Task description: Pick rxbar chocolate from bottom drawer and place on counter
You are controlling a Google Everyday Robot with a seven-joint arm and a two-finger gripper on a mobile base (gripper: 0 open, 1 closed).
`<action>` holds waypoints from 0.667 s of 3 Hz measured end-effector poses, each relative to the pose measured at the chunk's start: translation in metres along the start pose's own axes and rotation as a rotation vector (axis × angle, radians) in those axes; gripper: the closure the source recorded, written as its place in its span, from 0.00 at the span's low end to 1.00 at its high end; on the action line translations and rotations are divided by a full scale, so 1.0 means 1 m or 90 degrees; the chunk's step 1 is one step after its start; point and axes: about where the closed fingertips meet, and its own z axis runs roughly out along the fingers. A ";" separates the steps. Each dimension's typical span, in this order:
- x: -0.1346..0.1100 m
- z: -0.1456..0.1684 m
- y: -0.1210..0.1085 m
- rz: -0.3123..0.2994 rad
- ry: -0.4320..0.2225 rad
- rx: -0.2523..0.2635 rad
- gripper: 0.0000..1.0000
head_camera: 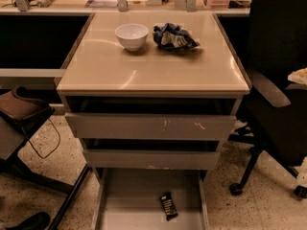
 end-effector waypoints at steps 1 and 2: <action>0.007 0.000 0.011 0.000 0.000 0.000 0.00; 0.010 0.000 0.016 0.000 0.000 0.000 0.00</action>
Offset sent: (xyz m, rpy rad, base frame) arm -0.0001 0.0359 -0.4001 0.5259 0.4253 -0.0177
